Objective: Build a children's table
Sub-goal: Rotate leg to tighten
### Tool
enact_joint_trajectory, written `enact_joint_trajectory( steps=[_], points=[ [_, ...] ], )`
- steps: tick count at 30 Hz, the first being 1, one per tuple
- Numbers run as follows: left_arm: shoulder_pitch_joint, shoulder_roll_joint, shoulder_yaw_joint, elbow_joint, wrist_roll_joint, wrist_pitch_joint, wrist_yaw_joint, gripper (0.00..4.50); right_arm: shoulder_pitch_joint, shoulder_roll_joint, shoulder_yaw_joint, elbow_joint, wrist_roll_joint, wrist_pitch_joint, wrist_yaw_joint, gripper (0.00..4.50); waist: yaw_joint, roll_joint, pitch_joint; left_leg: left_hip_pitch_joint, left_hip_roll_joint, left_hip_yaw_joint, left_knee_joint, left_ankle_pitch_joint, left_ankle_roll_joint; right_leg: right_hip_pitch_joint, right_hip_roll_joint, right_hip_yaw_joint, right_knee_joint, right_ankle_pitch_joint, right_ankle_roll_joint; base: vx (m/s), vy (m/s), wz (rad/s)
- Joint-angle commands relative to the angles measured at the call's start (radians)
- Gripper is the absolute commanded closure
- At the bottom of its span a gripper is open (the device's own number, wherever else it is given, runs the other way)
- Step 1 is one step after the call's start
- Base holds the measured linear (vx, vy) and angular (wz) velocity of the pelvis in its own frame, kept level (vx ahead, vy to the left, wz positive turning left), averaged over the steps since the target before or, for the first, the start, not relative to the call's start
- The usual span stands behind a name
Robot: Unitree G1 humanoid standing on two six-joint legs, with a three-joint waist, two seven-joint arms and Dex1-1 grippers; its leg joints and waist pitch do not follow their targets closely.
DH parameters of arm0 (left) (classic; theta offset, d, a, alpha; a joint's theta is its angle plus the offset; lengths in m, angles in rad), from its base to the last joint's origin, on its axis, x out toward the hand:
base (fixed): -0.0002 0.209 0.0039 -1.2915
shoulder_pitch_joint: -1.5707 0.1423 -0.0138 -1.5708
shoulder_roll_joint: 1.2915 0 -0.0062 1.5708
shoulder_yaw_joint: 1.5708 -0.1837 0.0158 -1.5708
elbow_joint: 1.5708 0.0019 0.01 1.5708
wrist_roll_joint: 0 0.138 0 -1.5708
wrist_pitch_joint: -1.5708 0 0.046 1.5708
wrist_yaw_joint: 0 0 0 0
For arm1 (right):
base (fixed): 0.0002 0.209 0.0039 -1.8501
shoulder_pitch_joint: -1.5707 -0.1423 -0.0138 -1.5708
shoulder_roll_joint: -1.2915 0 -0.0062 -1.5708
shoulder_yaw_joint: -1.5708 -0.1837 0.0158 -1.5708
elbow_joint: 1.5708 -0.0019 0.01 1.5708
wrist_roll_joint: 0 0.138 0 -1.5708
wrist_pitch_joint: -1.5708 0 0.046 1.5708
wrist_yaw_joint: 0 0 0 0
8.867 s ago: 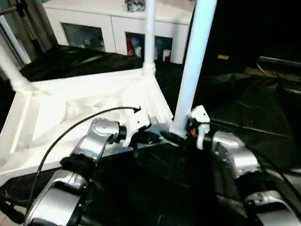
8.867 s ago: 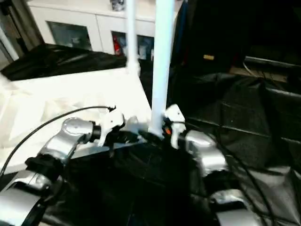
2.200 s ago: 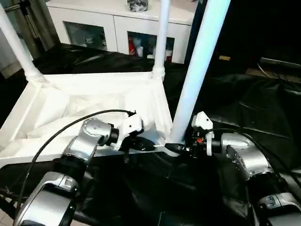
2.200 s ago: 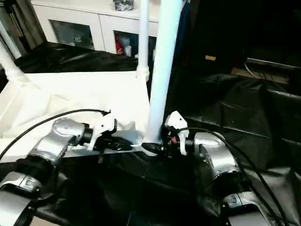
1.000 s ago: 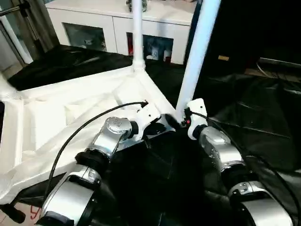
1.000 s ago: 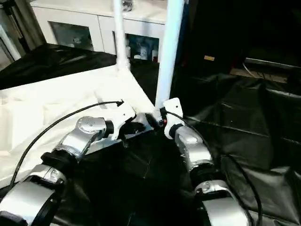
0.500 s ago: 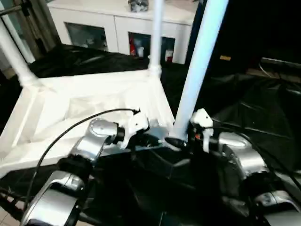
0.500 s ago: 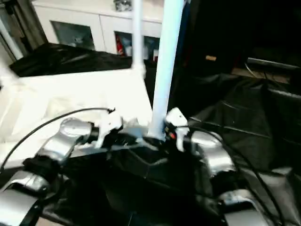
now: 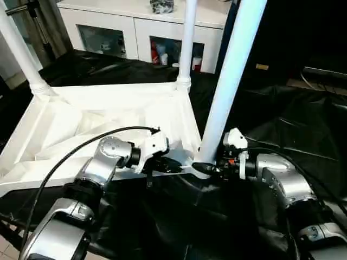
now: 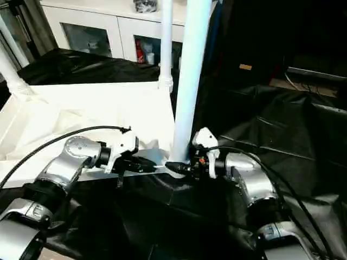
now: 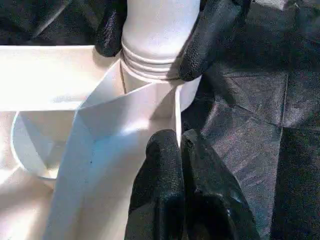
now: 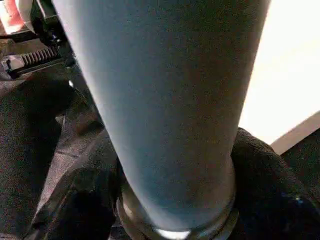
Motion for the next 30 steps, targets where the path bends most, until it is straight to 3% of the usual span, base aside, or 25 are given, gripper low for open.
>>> enact_joint_trajectory(
  steps=[1, 2, 3, 6, 8, 10, 14, 16, 18, 23, 28, 30],
  points=[
    [-0.001, -0.031, -0.006, -0.008, -0.014, -0.003, 0.038, 4.5, 0.007, 0.028, 0.01, 0.01, -0.02, 0.004, -0.054, 1.78, 0.002, -0.01, -0.06, 0.002, 0.047, -0.017, -0.064, -0.129, 0.081, 0.053, -0.074, 0.05, -0.07, -0.139, -0.249, 0.0, 0.0, 0.0],
    [-0.002, -0.032, -0.006, -0.007, -0.013, -0.003, 0.042, 4.5, 0.006, 0.03, 0.009, 0.013, -0.022, 0.003, -0.062, 1.78, 0.0, -0.009, -0.059, 0.004, 0.047, -0.017, -0.065, -0.133, 0.075, 0.05, -0.073, 0.05, -0.071, -0.147, -0.246, 0.0, 0.0, 0.0],
    [-0.024, -0.059, 0.004, 0.02, 0.007, 0.017, 0.122, 4.5, -0.018, 0.074, -0.012, 0.086, -0.069, -0.012, -0.233, 1.79, -0.003, -0.01, -0.06, 0.003, 0.047, -0.018, -0.065, -0.132, 0.069, 0.049, -0.075, 0.05, -0.07, -0.151, -0.245, 0.0, 0.0, 0.0],
    [-0.059, -0.098, 0.017, 0.061, 0.031, 0.033, 0.231, 4.5, -0.044, 0.129, -0.04, 0.16, -0.1, -0.018, -0.424, 1.8, -0.013, -0.011, -0.055, 0.006, 0.041, -0.022, -0.07, -0.167, 0.034, 0.05, -0.076, 0.05, -0.082, -0.247, -0.221, 0.0, 0.0, 0.0],
    [-0.078, -0.121, 0.026, 0.081, 0.038, 0.048, 0.287, 4.5, -0.056, 0.157, -0.059, 0.186, -0.103, -0.016, -0.512, 1.8, -0.021, -0.009, -0.056, 0.011, 0.041, -0.022, -0.071, -0.178, 0.017, 0.046, -0.074, 0.052, -0.085, -0.264, -0.212, 0.0, 0.0, 0.0],
    [-0.108, -0.16, 0.039, 0.107, 0.043, 0.072, 0.375, 4.5, -0.076, 0.208, -0.101, 0.219, -0.09, -0.002, -0.636, 1.81, -0.024, -0.009, -0.056, 0.009, 0.041, -0.022, -0.07, -0.178, 0.022, 0.046, -0.074, 0.053, -0.085, -0.248, -0.214, 0.0, 0.0, 0.0],
    [-0.135, -0.219, 0.046, 0.123, 0.048, 0.099, 0.458, 4.5, -0.105, 0.27, -0.113, 0.253, -0.101, -0.015, -0.754, 1.81, -0.025, -0.007, -0.06, 0.006, 0.041, -0.021, -0.067, -0.142, 0.043, 0.048, -0.073, 0.054, -0.077, -0.172, -0.228, 0.0, 0.0, 0.0],
    [-0.137, -0.232, 0.044, 0.124, 0.05, 0.099, 0.465, 4.5, -0.107, 0.282, -0.097, 0.255, -0.112, -0.026, -0.752, 1.81, -0.022, -0.004, -0.063, 0.003, 0.039, -0.02, -0.064, -0.098, 0.058, 0.054, -0.073, 0.052, -0.069, -0.095, -0.244, 0.0, 0.0, 0.0],
    [-0.13, -0.242, 0.032, 0.119, 0.048, 0.088, 0.443, 4.5, -0.106, 0.297, -0.071, 0.252, -0.122, -0.051, -0.713, 1.25, -0.021, -0.012, -0.065, 0.001, 0.038, -0.018, -0.062, -0.088, 0.082, 0.056, -0.072, 0.052, -0.065, -0.048, -0.258, 0.0, 0.0, 0.0],
    [-0.117, -0.228, 0.017, 0.105, 0.041, 0.073, 0.393, 4.5, -0.109, 0.297, -0.074, 0.247, -0.107, -0.052, -0.671, 0.67, -0.021, -0.009, -0.061, 0.004, 0.041, -0.019, -0.065, -0.124, 0.084, 0.055, -0.075, 0.051, -0.072, -0.118, -0.251, 0.0, 0.0, 0.0],
    [-0.092, -0.183, 0.007, 0.078, 0.034, 0.055, 0.309, 4.5, -0.112, 0.241, -0.047, 0.233, -0.117, -0.069, -0.579, 0.62, -0.021, -0.009, -0.063, 0.001, 0.04, -0.019, -0.063, -0.104, 0.091, 0.057, -0.075, 0.052, -0.068, -0.081, -0.258, 0.0, 0.0, 0.0],
    [-0.079, -0.15, 0.0, 0.065, 0.028, 0.041, 0.246, 4.5, -0.097, 0.195, -0.02, 0.192, -0.11, -0.081, -0.469, 0.62, -0.021, -0.008, -0.063, 0.0, 0.041, -0.018, -0.061, -0.102, 0.109, 0.059, -0.074, 0.051, -0.064, -0.043, -0.272, 0.0, 0.0, 0.0]
  ],
)
